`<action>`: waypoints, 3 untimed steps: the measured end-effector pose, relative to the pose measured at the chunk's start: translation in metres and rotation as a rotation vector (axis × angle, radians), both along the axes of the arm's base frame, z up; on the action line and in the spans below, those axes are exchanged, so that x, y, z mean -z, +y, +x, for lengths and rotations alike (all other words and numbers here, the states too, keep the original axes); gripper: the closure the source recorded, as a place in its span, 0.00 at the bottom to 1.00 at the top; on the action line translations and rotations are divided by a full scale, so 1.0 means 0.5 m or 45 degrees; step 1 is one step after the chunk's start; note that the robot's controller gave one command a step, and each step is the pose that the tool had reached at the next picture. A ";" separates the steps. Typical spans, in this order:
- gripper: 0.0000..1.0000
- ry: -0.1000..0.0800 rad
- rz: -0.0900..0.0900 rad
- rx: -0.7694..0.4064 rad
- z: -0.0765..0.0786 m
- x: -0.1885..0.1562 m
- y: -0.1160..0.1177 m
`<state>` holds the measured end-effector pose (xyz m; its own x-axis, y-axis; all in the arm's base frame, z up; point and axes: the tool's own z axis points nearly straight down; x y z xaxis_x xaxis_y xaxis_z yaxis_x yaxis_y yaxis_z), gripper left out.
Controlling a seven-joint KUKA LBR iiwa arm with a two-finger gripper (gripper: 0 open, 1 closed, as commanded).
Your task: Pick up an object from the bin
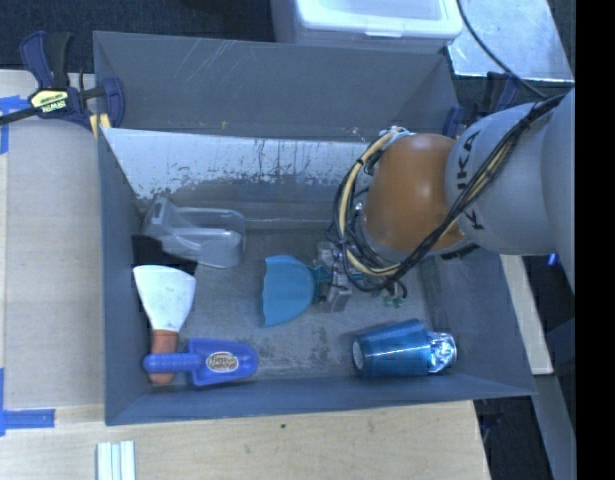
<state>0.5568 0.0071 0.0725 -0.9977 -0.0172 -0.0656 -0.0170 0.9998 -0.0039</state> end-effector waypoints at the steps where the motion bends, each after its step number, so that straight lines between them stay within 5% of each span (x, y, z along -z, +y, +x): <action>1: 1.00 0.000 0.000 0.000 0.000 0.000 0.000; 3: 1.00 -0.011 -0.001 -0.010 0.004 -0.044 0.007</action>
Offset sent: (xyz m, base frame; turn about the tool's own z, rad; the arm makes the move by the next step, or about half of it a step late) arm 0.0023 0.0037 0.0060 0.0130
